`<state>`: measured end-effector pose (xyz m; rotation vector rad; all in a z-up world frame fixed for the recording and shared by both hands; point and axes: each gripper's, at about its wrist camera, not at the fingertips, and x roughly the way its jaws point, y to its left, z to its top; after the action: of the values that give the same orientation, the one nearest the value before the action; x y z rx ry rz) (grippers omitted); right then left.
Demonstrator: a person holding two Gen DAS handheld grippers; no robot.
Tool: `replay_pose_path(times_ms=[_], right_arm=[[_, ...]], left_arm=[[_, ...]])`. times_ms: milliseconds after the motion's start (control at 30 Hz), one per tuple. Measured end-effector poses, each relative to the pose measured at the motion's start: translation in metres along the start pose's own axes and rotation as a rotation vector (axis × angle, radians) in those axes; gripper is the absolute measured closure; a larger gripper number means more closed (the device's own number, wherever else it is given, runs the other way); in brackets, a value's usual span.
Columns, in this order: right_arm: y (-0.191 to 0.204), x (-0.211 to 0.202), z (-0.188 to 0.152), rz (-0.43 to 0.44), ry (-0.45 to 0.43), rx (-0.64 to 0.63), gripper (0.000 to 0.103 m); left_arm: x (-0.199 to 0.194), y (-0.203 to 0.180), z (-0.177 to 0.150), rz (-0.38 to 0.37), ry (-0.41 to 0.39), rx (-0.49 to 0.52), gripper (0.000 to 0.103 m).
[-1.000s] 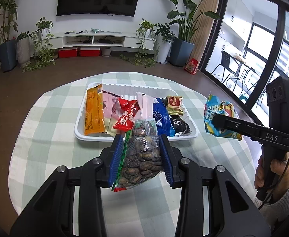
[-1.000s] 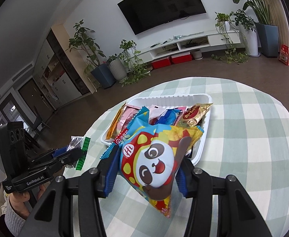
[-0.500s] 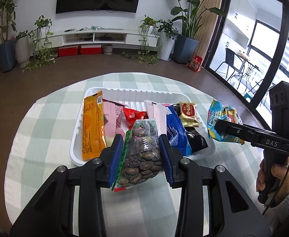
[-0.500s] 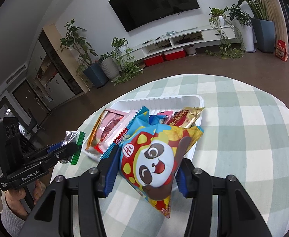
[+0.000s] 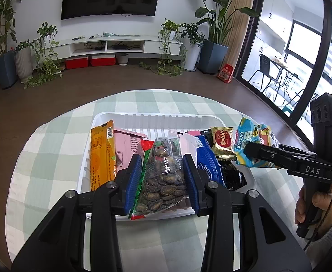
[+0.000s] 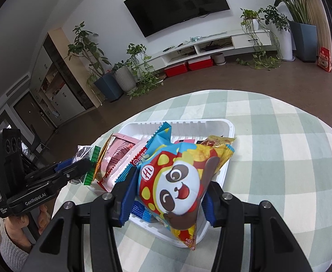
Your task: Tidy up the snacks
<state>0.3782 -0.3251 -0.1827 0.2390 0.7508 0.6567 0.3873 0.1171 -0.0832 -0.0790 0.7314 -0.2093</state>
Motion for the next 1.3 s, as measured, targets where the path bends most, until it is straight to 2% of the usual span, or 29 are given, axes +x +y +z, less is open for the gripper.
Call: replay_pose_path(times_ms=[1300], right_arm=[[0.002, 0.011, 0.005, -0.007, 0.004, -0.001, 0.050]], left_arm=[[0.005, 0.006, 0.005, 0.014, -0.014, 0.007, 0.068]])
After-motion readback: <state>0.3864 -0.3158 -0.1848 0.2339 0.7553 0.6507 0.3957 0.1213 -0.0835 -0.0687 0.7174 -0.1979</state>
